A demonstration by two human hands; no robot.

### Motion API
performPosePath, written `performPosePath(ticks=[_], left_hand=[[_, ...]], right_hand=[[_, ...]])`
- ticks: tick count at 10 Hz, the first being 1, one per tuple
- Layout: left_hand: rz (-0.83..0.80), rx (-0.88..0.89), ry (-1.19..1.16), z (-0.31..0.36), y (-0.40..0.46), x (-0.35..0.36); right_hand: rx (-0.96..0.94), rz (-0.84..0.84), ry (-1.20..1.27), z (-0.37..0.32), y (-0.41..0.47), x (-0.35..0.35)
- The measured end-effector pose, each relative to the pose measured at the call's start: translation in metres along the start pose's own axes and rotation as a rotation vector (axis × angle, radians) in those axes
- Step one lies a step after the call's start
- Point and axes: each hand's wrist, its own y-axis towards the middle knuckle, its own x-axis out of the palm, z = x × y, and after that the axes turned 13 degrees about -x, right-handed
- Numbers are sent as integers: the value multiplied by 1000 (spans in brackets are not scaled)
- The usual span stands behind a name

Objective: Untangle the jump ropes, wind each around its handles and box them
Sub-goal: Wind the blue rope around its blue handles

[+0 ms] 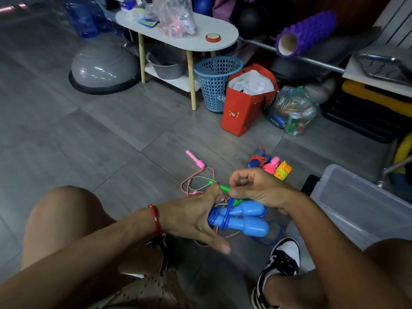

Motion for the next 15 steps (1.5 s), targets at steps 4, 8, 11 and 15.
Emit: performPosePath(ticks=[4,8,11,15], left_hand=[[19,-476,-1016,-6,10,-22],[239,-691,-322,7,19,-12],[-106,-497,-352,27,4,1],[42,-499,-894,3,10,-24]], right_hand=[[31,31,-202,26,2,55],[-265,-143,-1225,-30,-24,64],[-100,-26,-466,-34,-7,-6],[43,-107,-208,23,-3,31]])
